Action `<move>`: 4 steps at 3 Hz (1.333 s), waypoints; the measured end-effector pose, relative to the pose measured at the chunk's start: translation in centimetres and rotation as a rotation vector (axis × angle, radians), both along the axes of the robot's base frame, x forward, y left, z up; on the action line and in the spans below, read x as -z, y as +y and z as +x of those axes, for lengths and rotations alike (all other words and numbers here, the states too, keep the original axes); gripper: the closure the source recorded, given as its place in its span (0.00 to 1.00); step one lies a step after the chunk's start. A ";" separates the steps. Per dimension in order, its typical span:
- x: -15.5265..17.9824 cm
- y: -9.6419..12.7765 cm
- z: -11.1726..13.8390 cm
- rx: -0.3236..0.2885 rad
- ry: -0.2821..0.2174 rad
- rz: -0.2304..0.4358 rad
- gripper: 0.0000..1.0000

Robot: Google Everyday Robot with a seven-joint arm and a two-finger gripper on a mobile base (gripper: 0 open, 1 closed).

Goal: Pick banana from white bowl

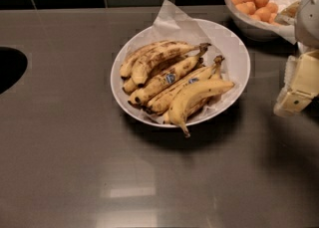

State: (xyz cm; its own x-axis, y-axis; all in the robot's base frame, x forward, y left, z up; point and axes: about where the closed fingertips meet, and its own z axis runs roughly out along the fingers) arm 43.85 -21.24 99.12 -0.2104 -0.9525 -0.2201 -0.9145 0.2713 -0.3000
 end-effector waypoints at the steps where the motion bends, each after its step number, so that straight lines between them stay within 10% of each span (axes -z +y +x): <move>1: 0.0 0.0 0.0 0.000 0.000 0.000 0.00; 3: -2.9 8.1 4.6 -0.234 -0.055 0.002 0.00; 4: -2.9 8.2 4.6 -0.235 -0.057 0.003 0.00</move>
Offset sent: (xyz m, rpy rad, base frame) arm 0.0534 0.0788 0.0218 0.0013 -0.0288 0.2420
